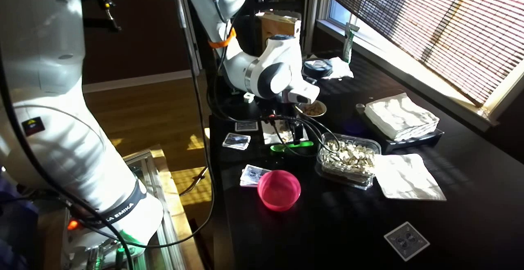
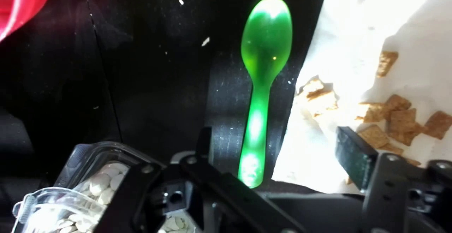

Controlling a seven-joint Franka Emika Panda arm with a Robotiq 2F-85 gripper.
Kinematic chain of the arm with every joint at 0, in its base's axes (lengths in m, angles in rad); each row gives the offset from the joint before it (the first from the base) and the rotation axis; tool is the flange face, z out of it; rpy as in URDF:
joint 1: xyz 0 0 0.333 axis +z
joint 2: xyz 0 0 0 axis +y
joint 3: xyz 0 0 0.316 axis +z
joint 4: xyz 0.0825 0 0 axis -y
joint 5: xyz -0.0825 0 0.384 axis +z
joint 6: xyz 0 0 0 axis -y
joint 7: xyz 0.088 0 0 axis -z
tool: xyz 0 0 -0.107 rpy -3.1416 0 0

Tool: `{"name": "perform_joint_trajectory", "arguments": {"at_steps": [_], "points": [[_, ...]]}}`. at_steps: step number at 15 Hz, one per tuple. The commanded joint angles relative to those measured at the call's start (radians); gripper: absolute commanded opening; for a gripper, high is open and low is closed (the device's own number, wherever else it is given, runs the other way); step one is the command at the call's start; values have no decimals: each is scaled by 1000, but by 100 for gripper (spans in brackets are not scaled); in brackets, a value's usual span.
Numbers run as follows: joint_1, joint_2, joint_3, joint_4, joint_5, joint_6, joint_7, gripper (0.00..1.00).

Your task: Use the spoon to put some of the bowl's contents on the serviette

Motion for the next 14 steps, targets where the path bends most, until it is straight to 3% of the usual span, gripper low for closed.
{"name": "perform_joint_trajectory", "arguments": {"at_steps": [1, 8, 14], "points": [[-5, -115, 18, -45, 31, -131, -23, 100], [-66, -232, 87, -108, 35, -154, -68, 100], [-73, -198, 100, -80, 2, -142, -30, 100]]}}
